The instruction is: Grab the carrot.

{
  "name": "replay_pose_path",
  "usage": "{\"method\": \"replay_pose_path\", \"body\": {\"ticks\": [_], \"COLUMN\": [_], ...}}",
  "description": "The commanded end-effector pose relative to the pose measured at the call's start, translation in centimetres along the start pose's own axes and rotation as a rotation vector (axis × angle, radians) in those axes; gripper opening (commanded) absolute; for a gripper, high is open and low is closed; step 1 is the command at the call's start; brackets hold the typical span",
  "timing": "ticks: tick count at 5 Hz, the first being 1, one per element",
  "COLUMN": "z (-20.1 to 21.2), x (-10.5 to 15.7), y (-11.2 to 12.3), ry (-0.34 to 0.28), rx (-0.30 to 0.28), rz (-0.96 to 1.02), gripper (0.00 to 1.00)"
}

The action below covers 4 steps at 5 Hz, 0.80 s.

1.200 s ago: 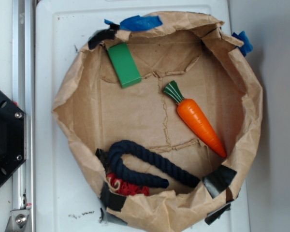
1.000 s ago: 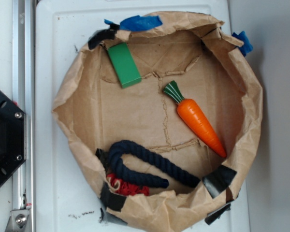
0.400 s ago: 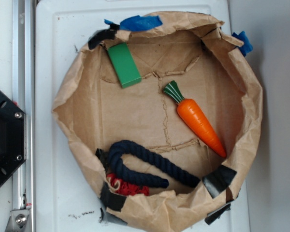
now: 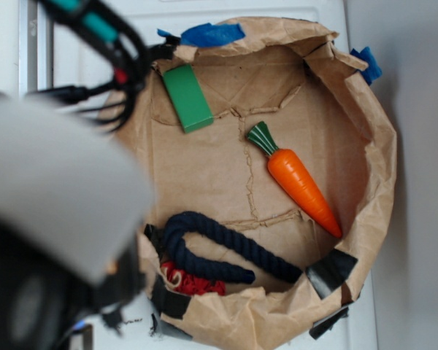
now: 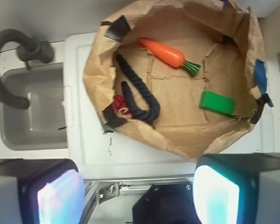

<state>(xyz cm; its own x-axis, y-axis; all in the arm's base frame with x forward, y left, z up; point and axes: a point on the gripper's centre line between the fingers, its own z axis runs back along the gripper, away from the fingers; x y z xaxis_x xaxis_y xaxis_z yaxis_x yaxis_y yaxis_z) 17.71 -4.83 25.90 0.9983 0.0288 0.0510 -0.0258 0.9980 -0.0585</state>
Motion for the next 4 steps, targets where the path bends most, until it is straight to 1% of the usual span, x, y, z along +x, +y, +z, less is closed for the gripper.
{"method": "replay_pose_path", "body": {"ticks": [1,2,3,4], "z": [1.0,-1.9,-3.9,-5.0], "x": [0.4,0.6,-0.1,-0.3], "y": [0.0,1.5,1.7,1.1], "ry": [-0.044,-0.020,-0.069,-0.054], "rx": [-0.008,-0.032,-0.026,-0.032], "rz": [0.014,-0.066,-0.179,-0.299], "gripper": [1.00,1.00,1.00,1.00]}}
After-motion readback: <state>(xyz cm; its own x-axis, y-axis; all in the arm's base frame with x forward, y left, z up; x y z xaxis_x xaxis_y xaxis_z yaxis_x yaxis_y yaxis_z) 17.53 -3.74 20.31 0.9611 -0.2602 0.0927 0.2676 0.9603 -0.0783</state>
